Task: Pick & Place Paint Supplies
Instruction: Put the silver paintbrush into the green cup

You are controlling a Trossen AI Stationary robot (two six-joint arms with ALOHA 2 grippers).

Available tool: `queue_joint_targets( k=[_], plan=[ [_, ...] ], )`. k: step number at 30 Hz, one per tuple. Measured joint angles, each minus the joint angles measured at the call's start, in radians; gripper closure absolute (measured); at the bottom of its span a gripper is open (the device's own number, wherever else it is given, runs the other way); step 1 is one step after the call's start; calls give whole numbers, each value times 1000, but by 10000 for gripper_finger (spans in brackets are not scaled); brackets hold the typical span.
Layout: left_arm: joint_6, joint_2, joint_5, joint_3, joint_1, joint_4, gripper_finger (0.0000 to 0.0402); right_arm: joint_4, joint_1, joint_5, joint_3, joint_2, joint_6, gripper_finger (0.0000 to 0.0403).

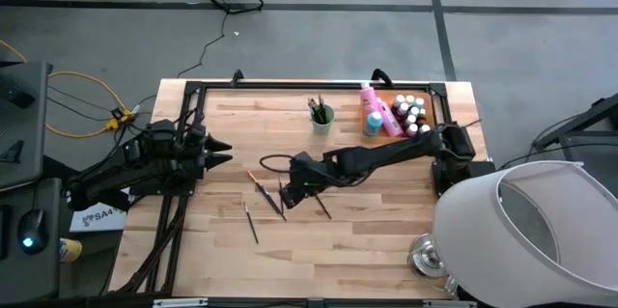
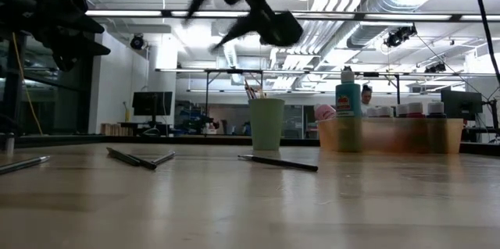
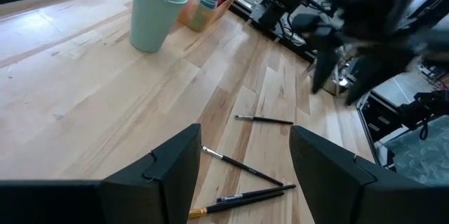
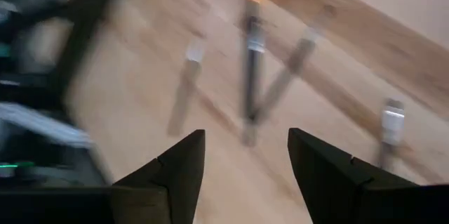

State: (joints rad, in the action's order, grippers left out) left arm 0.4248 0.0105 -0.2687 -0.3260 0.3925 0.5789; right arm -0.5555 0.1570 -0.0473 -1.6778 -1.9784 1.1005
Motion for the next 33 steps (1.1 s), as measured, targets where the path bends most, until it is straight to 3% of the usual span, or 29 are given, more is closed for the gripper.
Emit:
queue_joint_targets(
  k=[8,13,17,22,28,33],
  plan=[
    [0,0,0,0,0,0,187,-17,-41,-2,1,-95,-94,224],
    [0,0,0,0,0,0,187,-83,-66,56,-17,-152,-135,240],
    [0,0,1,0,0,0,187,-186,-75,70,-105,-178,-175,250],
    [0,0,-1,0,0,0,187,-318,-75,-20,-265,-194,-221,253],
    [0,0,0,0,0,0,187,-533,-74,-42,-480,-293,-233,253],
    [0,0,1,0,0,0,187,-606,-75,-37,-533,-349,-210,253]
  ],
)
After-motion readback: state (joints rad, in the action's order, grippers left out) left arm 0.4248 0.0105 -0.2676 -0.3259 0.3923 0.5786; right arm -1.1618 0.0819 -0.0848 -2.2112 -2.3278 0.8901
